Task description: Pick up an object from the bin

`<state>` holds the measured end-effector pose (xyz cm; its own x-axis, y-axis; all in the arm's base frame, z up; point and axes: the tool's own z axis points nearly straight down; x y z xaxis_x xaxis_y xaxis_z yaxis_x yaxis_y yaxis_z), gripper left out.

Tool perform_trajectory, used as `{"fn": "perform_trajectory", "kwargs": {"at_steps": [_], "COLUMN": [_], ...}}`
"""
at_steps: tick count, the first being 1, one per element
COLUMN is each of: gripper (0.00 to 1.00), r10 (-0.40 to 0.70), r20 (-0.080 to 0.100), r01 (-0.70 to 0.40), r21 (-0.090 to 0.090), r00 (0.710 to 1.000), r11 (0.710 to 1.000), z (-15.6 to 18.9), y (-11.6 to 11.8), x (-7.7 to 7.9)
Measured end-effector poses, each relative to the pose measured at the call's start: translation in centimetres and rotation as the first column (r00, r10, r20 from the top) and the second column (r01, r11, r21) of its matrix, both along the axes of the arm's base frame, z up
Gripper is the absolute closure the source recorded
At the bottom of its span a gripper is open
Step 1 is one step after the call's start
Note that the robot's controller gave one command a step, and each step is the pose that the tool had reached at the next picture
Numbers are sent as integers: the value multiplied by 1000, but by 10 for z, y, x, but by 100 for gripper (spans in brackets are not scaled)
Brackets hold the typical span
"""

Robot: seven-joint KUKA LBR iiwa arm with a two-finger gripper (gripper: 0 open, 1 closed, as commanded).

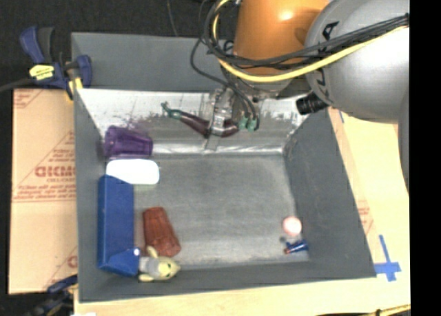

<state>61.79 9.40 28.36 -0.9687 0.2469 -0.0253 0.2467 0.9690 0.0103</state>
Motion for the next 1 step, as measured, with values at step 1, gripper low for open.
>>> {"fn": "perform_trajectory", "kwargs": {"at_steps": [1], "gripper": [100], "r10": [0], "r20": [-6], "r01": [0], "r21": [-1], "r00": [1000], "r11": [1000], "z": [-5], "y": [0], "x": [-1]}}
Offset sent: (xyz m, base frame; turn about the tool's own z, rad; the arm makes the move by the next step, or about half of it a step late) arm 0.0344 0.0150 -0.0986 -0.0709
